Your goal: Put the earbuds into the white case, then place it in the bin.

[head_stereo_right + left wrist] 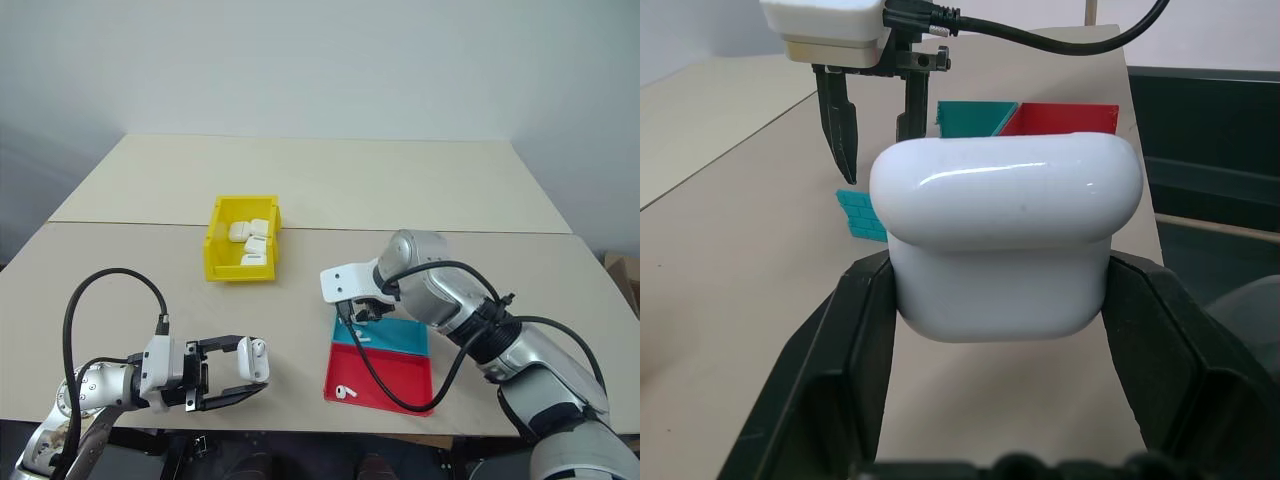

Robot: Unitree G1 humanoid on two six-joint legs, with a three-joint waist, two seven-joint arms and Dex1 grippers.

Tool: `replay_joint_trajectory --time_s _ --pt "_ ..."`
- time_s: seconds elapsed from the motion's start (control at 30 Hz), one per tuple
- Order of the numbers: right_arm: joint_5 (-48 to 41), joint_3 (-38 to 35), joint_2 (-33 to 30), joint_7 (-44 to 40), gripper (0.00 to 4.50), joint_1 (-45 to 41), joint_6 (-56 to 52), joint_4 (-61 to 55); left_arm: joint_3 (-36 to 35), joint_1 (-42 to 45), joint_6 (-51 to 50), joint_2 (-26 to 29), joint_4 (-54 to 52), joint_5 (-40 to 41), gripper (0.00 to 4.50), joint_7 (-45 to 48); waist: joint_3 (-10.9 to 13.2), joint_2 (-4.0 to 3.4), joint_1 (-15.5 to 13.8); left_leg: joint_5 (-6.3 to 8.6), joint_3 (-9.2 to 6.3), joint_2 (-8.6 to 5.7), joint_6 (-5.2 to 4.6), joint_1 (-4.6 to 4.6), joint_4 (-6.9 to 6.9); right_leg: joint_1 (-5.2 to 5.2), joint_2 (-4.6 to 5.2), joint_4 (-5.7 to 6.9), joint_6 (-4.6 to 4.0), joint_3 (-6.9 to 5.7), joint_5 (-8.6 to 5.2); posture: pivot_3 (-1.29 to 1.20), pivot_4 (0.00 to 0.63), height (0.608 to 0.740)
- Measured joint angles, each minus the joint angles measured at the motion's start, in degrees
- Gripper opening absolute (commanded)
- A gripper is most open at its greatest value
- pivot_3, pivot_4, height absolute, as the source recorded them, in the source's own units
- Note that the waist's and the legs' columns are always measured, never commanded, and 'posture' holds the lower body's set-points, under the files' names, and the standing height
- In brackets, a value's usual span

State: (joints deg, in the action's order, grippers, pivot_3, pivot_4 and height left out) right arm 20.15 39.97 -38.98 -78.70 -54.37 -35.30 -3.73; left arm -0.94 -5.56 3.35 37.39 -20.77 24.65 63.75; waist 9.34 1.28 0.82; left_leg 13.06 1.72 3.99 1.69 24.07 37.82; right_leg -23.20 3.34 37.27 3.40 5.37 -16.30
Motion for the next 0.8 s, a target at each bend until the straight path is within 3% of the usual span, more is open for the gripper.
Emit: replay_joint_trajectory --time_s 0.7,0.8 --pt "3.61 0.44 2.21 0.29 2.24 1.43 -0.12 0.94 0.87 0.07 -0.61 0.01 -0.96 -0.07 2.79 -1.75 0.00 0.00 0.02 -0.07 0.00 0.00 0.07 -0.14 0.04 0.01 -0.02 0.32 -0.01 0.02 -0.01 0.00 0.150 0.740" --pt "3.81 0.44 2.22 0.17 1.66 1.61 0.01 0.96 0.90 0.10 -0.66 0.01 -0.96 -0.07 2.79 -1.82 0.00 0.00 0.02 -0.11 0.00 0.00 0.06 -0.19 0.04 0.02 -0.02 0.37 -0.01 0.02 -0.01 0.00 0.150 0.740"
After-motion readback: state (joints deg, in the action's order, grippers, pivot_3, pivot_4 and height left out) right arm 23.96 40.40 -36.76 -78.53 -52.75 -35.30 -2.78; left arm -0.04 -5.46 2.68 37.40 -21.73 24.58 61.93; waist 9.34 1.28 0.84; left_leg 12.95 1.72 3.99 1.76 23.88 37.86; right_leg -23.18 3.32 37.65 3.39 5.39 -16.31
